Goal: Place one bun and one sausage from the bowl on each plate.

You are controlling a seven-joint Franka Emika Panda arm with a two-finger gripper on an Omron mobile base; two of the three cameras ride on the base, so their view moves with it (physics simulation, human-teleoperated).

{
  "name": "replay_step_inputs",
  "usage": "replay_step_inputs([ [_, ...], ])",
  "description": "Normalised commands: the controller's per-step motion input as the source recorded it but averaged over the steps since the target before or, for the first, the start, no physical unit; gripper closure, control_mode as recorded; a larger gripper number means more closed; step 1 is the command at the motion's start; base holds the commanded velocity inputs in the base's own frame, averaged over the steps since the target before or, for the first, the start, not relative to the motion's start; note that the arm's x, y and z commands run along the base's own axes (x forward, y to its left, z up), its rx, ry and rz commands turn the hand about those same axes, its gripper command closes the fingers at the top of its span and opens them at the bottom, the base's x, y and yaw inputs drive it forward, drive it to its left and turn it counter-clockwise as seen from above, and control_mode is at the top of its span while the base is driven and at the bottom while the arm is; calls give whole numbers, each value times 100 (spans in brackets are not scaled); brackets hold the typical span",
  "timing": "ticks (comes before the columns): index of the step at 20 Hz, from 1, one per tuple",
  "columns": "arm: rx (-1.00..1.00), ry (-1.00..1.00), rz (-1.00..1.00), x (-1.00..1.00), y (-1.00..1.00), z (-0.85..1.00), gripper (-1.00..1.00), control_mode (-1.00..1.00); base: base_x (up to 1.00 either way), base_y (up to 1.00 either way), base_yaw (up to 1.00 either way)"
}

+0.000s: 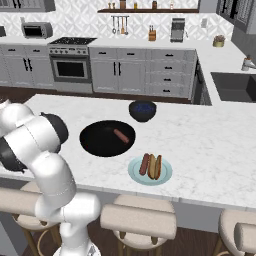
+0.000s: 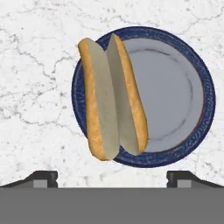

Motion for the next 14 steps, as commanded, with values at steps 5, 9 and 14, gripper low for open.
replay_step_inputs([
  [5, 2, -5, -4, -34, -51, 49, -100, -100, 0, 0, 0],
  [9, 1, -5, -7, -9, -58, 35, -100, -100, 0, 0, 0],
  [14, 0, -1, -3, 21, -67, 31, -100, -100, 0, 0, 0],
])
